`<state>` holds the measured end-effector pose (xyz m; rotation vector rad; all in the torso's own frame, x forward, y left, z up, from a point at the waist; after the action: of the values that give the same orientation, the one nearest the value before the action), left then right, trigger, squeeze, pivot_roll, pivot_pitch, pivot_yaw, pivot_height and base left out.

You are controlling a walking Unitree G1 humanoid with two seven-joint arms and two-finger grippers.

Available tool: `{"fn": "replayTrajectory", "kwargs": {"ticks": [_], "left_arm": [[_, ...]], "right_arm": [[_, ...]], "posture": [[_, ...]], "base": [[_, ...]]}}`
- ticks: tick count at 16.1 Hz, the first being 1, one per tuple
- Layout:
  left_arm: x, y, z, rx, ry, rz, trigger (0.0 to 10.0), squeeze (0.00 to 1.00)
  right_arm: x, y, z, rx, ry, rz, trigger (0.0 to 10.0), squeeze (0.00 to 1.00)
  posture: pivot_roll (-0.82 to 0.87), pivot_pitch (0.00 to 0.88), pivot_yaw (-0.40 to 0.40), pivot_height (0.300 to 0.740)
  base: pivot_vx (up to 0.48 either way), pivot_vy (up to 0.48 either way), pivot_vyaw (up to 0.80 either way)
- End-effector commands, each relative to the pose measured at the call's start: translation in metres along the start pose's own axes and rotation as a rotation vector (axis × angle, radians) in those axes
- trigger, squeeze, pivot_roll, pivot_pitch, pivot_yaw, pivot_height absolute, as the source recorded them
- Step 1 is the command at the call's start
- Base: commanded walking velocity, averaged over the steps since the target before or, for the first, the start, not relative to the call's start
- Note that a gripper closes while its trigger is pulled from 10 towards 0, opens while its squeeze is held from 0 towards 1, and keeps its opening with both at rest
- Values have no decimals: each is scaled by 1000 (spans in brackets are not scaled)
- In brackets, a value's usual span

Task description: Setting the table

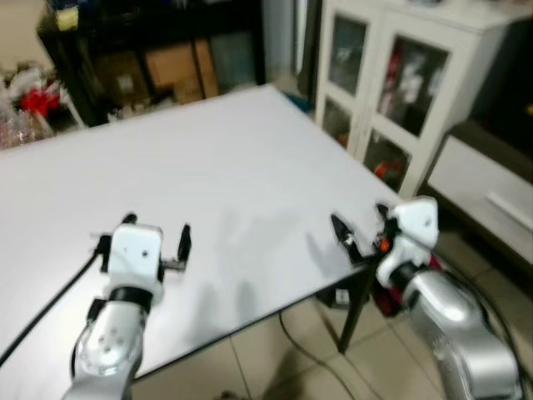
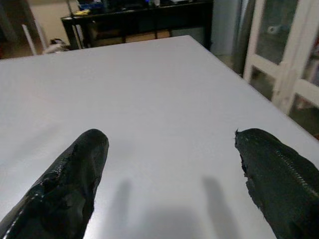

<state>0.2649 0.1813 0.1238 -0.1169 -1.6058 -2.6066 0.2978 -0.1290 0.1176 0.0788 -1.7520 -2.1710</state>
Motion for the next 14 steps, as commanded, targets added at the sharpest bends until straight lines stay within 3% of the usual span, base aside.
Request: {"fn": "replayTrajectory", "kwargs": {"ticks": [1, 7, 9, 10, 11, 14], "left_arm": [[0, 6, -3, 12, -16, -15, 10000, 0], [-2, 6, 0, 23, -8, -8, 10000, 0], [-2, 5, 1, 26, -1, 2, 10000, 0], [-2, 5, 1, 26, 1, 4, 10000, 0], [-1, 4, 1, 24, 2, 7, 10000, 0], [-1, 4, 2, 19, 4, 11, 10000, 0]], "right_arm": [[1, 6, -4, 6, -15, -15, 10000, 1000], [-1, 8, -2, -8, -13, -27, 10000, 1000], [-1, 8, 2, 15, -1, -23, 10000, 1000], [-1, 10, 5, 37, 21, -28, 10000, 761], [-1, 10, 7, 71, 30, -31, 10000, 0], [-2, 10, 9, 57, 40, -47, 10000, 0]], "posture": [[-135, 10, 90, 740], [-128, 16, 100, 740], [-123, 18, 99, 740], [-122, 18, 99, 740], [-121, 19, 99, 740], [-119, 19, 98, 740]], "base": [[0, 0, 800], [0, 46, 800], [0, 281, 0], [0, 285, 0], [0, 289, 0], [0, 284, 0]]}}
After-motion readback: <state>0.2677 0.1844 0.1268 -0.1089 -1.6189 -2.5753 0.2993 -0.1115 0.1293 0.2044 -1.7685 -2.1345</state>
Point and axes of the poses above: a point about 5 cm out from each wrist's last joint towards the gripper, its own x axis pointing back from the gripper into the wrist, its own y axis along the axis of the wrist's last joint, z = x × y, the point moved 6 cm from there along -x, pointing out of the wrist towards the gripper, and after that the axes turned 11 degrees about -x, right-handed, at the moved point
